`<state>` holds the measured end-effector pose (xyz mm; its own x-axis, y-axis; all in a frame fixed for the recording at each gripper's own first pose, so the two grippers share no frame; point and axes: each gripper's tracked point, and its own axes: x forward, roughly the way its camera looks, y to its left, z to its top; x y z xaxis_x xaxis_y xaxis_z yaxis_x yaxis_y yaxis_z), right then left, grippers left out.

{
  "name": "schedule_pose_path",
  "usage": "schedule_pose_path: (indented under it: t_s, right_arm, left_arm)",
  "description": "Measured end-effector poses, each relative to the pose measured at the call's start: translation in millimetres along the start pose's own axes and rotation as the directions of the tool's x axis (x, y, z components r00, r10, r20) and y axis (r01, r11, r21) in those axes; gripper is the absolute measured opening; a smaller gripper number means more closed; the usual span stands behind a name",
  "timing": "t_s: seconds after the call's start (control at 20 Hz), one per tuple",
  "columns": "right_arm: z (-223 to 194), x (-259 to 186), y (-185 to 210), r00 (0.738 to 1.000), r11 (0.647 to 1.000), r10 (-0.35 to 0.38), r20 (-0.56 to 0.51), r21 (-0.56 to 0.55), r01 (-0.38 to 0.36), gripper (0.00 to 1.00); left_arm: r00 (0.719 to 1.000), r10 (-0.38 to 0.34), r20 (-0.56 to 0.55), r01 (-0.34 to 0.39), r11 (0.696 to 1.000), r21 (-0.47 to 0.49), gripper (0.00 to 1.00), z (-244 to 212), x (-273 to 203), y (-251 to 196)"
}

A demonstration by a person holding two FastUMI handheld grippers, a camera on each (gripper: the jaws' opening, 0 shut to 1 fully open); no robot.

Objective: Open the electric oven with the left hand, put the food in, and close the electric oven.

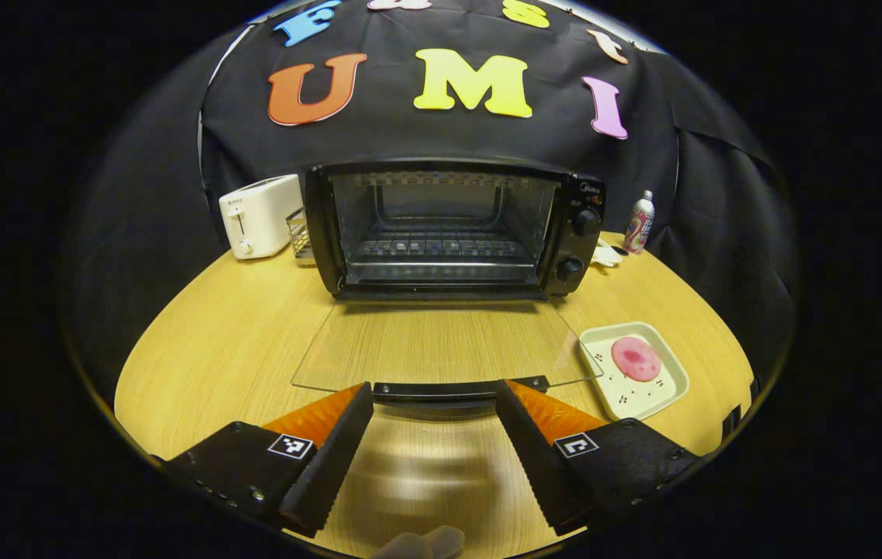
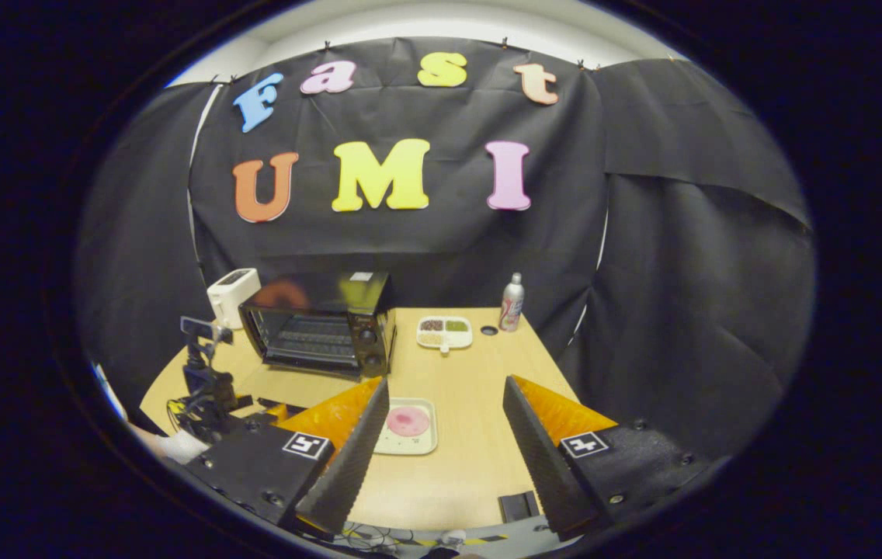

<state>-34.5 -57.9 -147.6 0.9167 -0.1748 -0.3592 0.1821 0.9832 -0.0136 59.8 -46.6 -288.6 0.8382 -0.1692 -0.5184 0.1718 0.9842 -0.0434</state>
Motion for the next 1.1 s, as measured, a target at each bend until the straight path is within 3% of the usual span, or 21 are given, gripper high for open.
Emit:
schedule_pose_path:
  t_s: [0.15, 0.35, 0.55, 0.65, 0.85, 1.1]
  right_arm:
    - [-38, 41, -4, 0.995, 0.999, 0.04, -0.094, -0.002, -0.04, 0.85]
    - [-94, 106, -4, 0.96, 0.993, 0.119, -0.253, 0.055, -0.108, 0.75]
    - [-144, 167, -5, 0.905, 0.984, 0.176, -0.388, 0.105, -0.146, 0.59]
    - [-169, 189, -4, 0.857, 0.973, 0.224, -0.465, 0.161, -0.167, 0.54]
    - [-182, 227, 4, 0.81, 0.961, 0.274, -0.519, 0.188, -0.204, 0.43]
    - [-189, 253, 4, 0.75, 0.962, 0.274, -0.601, 0.167, -0.218, 0.19]
  left_arm:
    - [0.998, 0.011, 0.063, -0.01, 1.0, -0.019, 0.96, 26, -29, 3]
    - [0.985, 0.026, 0.173, -0.026, 1.0, -0.004, 0.96, 75, -70, 1]
    - [0.961, 0.045, 0.274, -0.044, 0.999, -0.008, 0.96, 121, -108, -8]
    - [0.948, 0.078, 0.309, -0.079, 0.997, -0.01, 0.96, 134, -122, -10]
    - [0.932, 0.149, 0.33, -0.151, 0.988, -0.02, 0.96, 147, -145, -19]
    - [0.91, 0.25, 0.332, -0.239, 0.968, -0.074, 0.96, 154, -159, -24]
